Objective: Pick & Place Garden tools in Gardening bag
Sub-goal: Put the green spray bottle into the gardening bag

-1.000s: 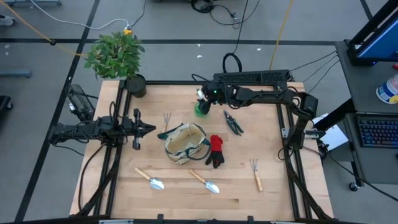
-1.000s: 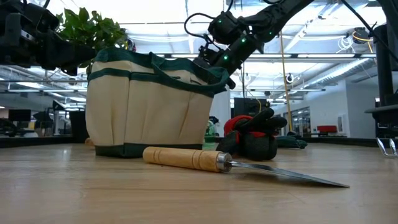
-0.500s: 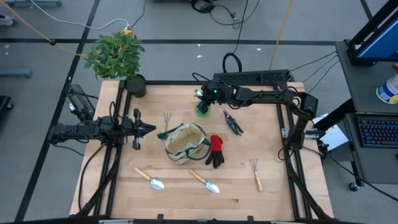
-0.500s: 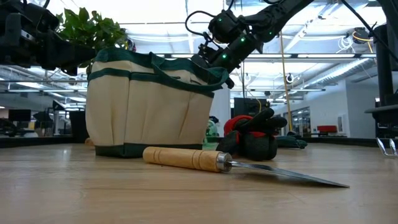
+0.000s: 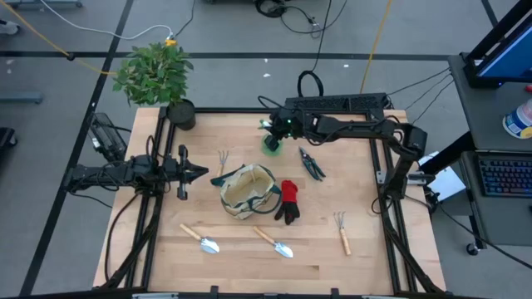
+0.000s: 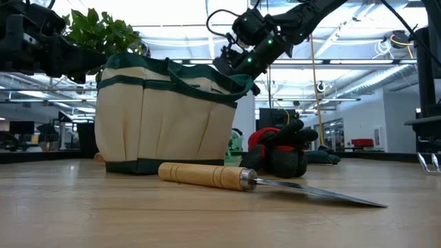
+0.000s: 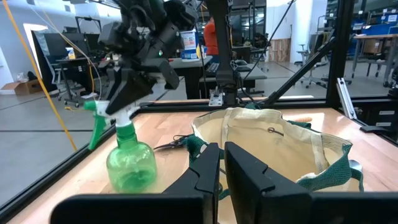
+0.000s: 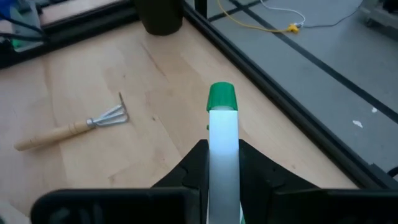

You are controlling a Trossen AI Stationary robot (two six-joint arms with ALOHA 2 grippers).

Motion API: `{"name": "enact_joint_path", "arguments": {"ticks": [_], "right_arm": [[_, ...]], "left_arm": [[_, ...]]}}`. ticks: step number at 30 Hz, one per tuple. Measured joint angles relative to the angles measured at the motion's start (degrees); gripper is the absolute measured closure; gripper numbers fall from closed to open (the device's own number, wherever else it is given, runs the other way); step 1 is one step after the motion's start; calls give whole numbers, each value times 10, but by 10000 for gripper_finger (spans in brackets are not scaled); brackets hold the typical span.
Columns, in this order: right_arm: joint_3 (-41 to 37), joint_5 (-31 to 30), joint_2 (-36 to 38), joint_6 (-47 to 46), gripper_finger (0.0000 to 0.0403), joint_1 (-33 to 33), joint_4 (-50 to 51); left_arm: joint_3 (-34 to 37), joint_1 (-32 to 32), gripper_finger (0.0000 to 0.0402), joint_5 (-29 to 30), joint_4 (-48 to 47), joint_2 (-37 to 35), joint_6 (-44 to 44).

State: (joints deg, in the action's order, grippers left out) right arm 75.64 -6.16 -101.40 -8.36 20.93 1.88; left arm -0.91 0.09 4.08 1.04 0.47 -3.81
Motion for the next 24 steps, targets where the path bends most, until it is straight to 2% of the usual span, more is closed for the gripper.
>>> {"name": "enact_joint_path", "arguments": {"ticks": [7, 17, 22, 24], "right_arm": [[0, 14, 96, 3, 357, -7, 10], [0, 182, 241, -37, 357, -33, 9], [1, 256, 256, -47, 357, -69, -2], [1, 263, 256, -45, 357, -84, -2]], "left_arm": [[0, 0, 369, 0, 0, 0, 0], [0, 0, 369, 0, 0, 0, 0], [0, 0, 369, 0, 0, 0, 0], [0, 0, 369, 0, 0, 0, 0]]}}
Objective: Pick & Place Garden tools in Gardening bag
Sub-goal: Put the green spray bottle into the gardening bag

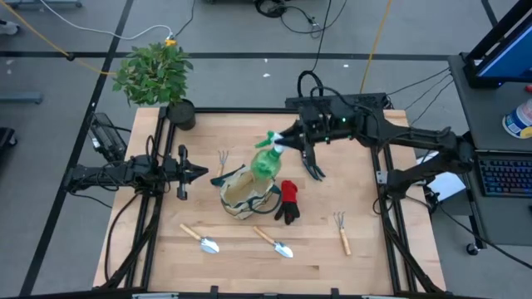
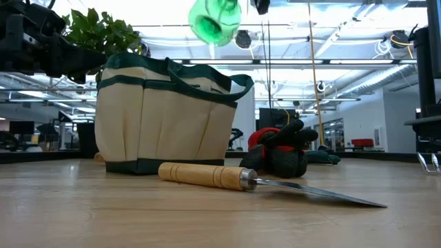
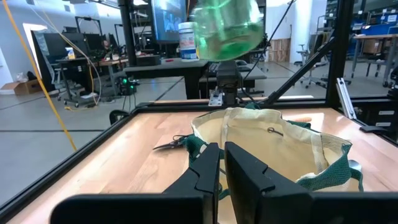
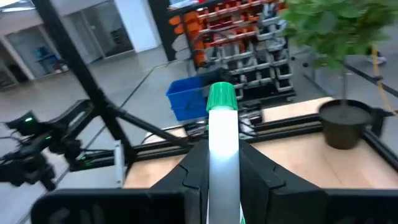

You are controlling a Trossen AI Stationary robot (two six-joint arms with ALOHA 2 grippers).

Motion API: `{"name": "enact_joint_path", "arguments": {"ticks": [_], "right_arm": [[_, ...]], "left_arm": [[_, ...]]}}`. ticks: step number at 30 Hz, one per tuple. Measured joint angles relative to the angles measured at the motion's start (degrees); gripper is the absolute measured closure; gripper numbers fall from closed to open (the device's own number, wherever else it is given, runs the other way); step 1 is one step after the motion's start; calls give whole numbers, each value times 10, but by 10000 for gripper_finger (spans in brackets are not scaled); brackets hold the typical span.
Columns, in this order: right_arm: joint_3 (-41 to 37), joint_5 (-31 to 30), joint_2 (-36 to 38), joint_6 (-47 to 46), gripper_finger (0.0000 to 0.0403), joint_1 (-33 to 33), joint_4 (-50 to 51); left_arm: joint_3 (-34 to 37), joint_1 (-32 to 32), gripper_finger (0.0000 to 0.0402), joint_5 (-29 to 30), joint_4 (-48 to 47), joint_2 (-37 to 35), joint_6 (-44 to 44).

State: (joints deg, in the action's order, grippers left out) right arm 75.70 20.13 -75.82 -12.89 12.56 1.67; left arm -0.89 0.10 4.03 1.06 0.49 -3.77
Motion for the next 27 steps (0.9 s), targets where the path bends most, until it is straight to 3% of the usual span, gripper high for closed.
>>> {"name": "enact_joint_path", "arguments": {"ticks": [15, 20, 27], "right_arm": [[0, 11, -88, 0, 357, -35, -71], [0, -9, -118, 5, 357, -37, -70], [0, -88, -132, 50, 357, -57, -54]], "left_arm": [[0, 0, 369, -1, 0, 0, 2], [0, 0, 369, -1, 0, 0, 5], [0, 0, 369, -1, 0, 0, 9]]}}
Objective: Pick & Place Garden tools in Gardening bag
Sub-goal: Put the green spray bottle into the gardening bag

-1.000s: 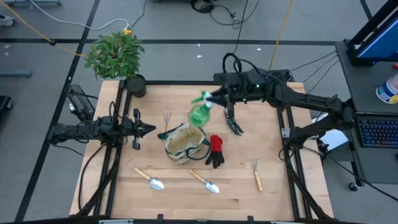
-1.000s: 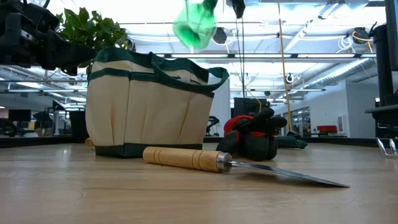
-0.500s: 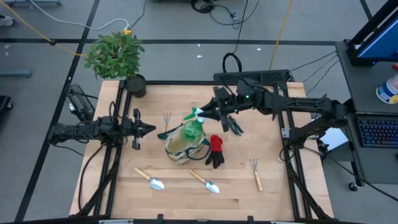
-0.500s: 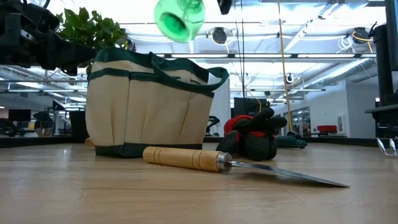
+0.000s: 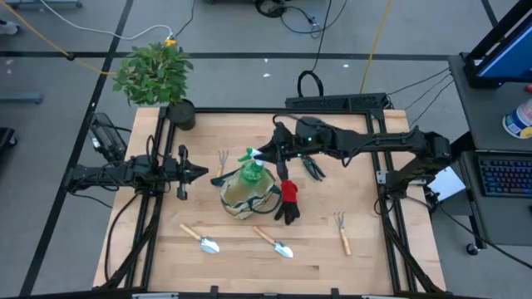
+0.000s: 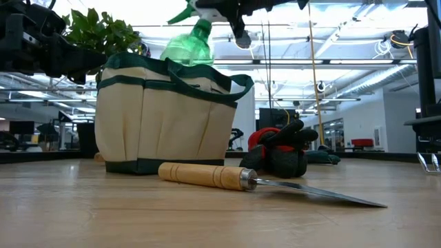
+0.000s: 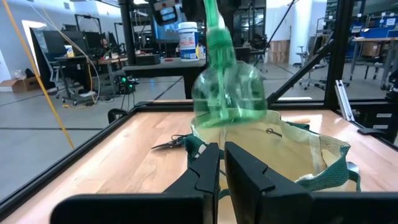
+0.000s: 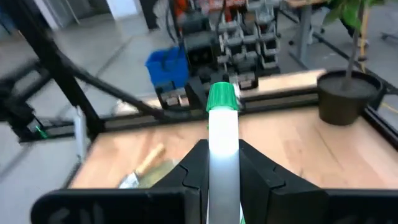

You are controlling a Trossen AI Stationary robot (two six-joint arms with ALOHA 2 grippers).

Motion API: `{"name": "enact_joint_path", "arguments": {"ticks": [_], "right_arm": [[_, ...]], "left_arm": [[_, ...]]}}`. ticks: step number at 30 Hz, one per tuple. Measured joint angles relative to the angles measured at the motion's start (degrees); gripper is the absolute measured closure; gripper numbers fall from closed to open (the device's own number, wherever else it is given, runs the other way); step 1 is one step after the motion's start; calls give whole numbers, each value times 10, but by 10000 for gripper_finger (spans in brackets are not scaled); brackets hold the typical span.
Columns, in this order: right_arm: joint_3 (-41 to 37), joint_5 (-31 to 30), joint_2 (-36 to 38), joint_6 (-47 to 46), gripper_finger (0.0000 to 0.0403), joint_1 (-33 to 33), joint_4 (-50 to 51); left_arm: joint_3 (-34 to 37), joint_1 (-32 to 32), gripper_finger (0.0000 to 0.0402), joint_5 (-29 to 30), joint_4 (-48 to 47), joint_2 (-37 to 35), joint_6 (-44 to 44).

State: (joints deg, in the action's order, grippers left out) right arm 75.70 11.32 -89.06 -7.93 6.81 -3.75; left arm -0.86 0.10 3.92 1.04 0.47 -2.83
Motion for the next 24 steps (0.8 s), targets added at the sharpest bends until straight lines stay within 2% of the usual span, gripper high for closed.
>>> {"name": "enact_joint_path", "arguments": {"ticks": [7, 16, 24], "right_arm": [[0, -65, -9, 16, 357, -21, 29], [-1, -98, -31, 14, 355, -38, 47], [0, -97, -62, -4, 354, -39, 52]], "left_arm": [[0, 0, 369, 0, 0, 0, 2], [0, 0, 369, 0, 0, 0, 4], [0, 0, 369, -10, 0, 0, 5]]}}
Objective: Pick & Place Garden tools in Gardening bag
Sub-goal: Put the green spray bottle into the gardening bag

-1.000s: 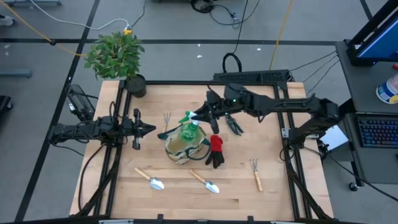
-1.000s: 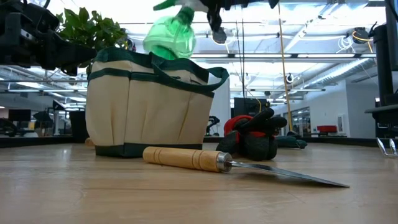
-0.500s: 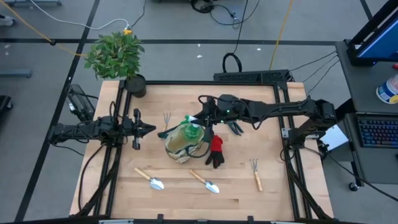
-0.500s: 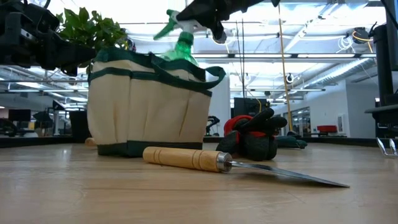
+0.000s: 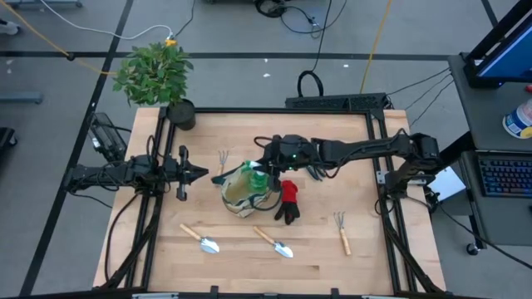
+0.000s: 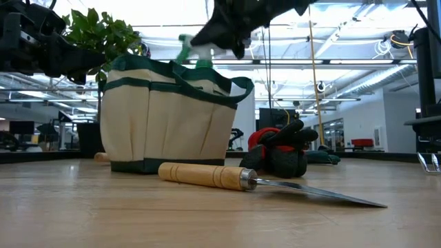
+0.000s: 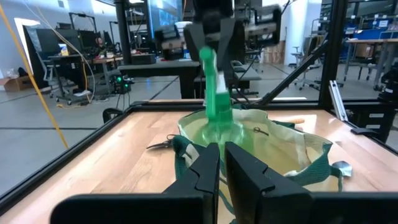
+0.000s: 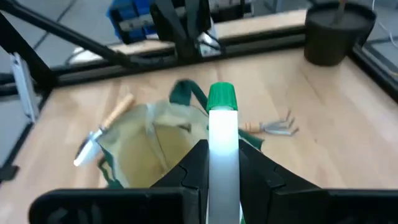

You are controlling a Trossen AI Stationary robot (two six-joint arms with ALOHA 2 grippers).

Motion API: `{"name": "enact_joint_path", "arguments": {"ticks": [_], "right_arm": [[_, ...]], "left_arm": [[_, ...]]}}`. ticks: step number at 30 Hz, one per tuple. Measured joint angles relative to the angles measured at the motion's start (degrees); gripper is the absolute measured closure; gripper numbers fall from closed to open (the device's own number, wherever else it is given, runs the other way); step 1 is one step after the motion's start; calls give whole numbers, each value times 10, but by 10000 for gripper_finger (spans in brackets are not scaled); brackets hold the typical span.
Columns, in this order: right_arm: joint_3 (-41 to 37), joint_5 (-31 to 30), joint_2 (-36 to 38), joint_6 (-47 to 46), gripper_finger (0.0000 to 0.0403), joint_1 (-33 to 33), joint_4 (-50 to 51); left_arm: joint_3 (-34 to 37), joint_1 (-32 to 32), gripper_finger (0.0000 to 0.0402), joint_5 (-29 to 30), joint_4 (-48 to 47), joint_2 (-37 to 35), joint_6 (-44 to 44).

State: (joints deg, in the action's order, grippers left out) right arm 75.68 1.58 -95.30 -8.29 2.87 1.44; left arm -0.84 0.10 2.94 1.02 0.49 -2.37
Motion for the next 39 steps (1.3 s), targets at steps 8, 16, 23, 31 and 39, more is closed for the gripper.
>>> {"name": "enact_joint_path", "arguments": {"ticks": [8, 16, 23, 31, 39], "right_arm": [[0, -1, -16, -5, 354, 0, 5], [0, -30, -15, -5, 353, 0, 15], [0, -30, -14, -5, 334, -4, 19], [0, -30, -14, -5, 292, -4, 19], [0, -30, -14, 1, 268, -4, 19]], "left_arm": [[0, 0, 369, 0, 0, 0, 0], [0, 0, 369, 0, 0, 0, 1], [0, 0, 369, 0, 0, 0, 1], [0, 0, 369, 0, 0, 0, 1], [0, 0, 369, 0, 0, 0, 1]]}}
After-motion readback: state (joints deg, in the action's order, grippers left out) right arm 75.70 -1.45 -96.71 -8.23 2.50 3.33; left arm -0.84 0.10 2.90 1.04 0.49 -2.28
